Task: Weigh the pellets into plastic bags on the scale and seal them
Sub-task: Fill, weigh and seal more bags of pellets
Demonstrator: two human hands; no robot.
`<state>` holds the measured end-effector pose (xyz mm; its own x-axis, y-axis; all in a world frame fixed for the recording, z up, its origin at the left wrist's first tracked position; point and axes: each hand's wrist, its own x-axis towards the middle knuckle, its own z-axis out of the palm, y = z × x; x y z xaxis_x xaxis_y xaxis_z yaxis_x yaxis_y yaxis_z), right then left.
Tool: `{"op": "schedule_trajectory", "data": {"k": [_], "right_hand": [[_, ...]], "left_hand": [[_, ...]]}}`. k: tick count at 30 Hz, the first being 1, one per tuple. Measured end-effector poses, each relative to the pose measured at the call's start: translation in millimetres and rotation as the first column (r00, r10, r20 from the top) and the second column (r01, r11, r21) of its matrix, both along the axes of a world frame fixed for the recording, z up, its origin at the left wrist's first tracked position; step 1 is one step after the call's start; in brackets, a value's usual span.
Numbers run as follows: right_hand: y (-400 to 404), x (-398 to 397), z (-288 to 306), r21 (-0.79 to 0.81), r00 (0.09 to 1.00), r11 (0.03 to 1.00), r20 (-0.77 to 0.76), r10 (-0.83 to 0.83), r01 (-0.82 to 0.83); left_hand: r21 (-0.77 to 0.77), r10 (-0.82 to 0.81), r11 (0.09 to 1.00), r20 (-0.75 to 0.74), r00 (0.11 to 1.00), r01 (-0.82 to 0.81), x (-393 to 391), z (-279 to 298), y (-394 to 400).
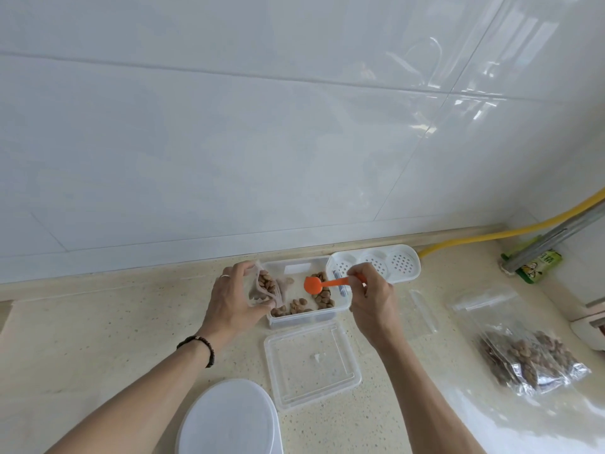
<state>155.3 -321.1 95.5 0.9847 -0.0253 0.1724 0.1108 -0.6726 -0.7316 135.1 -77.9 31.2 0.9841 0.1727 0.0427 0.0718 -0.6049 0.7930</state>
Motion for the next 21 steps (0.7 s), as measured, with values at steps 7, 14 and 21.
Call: {"op": "schedule_trajectory", "data": {"k": [7, 14, 21], "right_hand": [[4, 11, -32, -0.012, 0.975, 1.0, -0.223, -0.021, 0.019], [15, 10, -39, 0.302, 0.854, 0.943, -0.519, 0.041, 0.139], [12, 5, -42, 0.388, 0.858, 0.85, -0.496, -0.134, 0.357]], "left_hand": [[0.048, -0.036, 0.998, -0.017, 0.999, 0.037, 0, -11, 6], [0.058, -0.058, 0.997, -0.044, 0.997, 0.06, -1, -14, 8], [0.062, -0.041, 0.997, -0.059, 0.997, 0.045, -1, -10, 11]]}}
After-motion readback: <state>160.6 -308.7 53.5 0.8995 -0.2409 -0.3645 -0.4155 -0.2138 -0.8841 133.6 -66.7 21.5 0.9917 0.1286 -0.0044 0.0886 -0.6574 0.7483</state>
